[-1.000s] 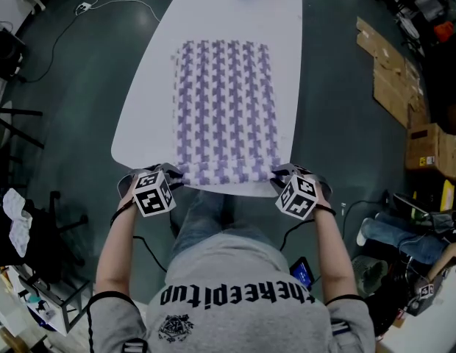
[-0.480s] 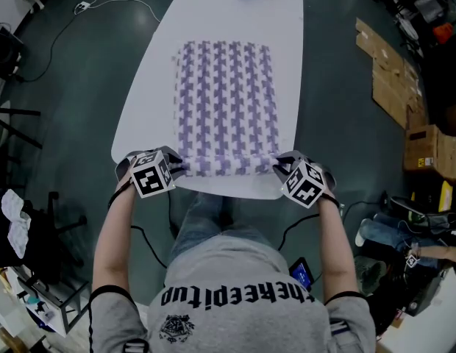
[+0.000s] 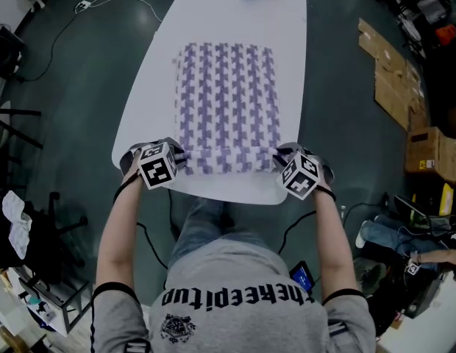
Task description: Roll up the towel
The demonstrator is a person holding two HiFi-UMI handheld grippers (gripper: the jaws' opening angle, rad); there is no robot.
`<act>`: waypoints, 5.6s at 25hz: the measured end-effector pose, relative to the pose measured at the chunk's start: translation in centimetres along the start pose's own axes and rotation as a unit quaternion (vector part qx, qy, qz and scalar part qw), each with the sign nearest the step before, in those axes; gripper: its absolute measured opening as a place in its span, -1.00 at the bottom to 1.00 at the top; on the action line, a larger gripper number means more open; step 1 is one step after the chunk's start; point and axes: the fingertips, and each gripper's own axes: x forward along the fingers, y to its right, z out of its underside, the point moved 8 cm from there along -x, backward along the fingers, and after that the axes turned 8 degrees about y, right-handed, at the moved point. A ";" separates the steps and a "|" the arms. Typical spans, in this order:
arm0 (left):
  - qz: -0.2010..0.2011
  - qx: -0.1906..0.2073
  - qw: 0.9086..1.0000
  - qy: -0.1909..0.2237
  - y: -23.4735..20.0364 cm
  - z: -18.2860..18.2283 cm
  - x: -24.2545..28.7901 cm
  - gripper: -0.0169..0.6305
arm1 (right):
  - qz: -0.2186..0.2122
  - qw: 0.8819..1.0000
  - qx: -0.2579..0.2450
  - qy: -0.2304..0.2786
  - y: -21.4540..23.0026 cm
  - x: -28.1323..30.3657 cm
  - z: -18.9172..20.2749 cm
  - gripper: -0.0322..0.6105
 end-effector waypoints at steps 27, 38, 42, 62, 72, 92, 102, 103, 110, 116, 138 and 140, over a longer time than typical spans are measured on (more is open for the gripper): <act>-0.081 0.016 0.996 0.033 5.7 -0.9 -2.6 -0.22 | 0.076 0.996 -0.026 0.049 0.3 -5.8 -4.3 -0.58; -0.105 0.020 0.994 0.014 3.6 -0.8 -2.4 -0.43 | 0.029 0.994 -0.101 -0.016 -3.8 -2.6 -1.8 -0.39; -0.112 0.022 0.993 0.014 4.0 -1.5 -4.3 -0.70 | 0.053 0.992 -0.109 -0.028 -4.0 -4.0 -2.7 -0.72; 0.008 0.013 1.000 0.019 5.3 -1.7 -5.5 -0.73 | -0.074 0.997 -0.029 -0.005 -3.7 -6.3 -2.4 -0.74; 0.060 -0.016 0.997 0.034 1.3 -1.9 -5.7 -0.71 | -0.080 0.997 0.011 0.016 0.3 -6.1 -3.5 -0.72; 0.032 -0.034 0.998 0.042 -5.1 -2.5 -3.8 -0.64 | -0.012 1.000 -0.007 -0.004 5.0 -2.7 -4.4 -0.71; 0.010 -0.048 0.995 0.085 -6.5 -1.7 -5.5 -0.49 | -0.005 1.000 0.002 -0.004 5.4 -1.9 -5.3 -0.70; -0.001 -0.055 0.994 0.098 -6.3 -1.9 -6.4 -0.47 | -0.005 1.000 0.009 0.003 5.3 -2.2 -5.2 -0.69; -0.083 -0.061 0.978 0.184 -5.3 -3.1 -11.4 -0.44 | 0.022 0.997 0.050 0.061 5.7 -5.0 -5.0 -0.64; -0.063 -0.014 0.979 0.193 -1.3 -4.0 -10.4 -0.44 | 0.044 0.995 0.021 0.091 5.1 -7.7 -6.2 -0.57; -0.062 -0.017 0.995 0.074 -1.9 -1.8 -3.7 -0.33 | 0.038 0.996 -0.083 -0.006 2.5 -2.5 -4.0 -0.49; -0.062 -0.020 0.995 0.079 -1.8 -1.4 -3.9 -0.54 | 0.038 0.995 -0.087 -0.006 2.1 -2.4 -4.0 -0.56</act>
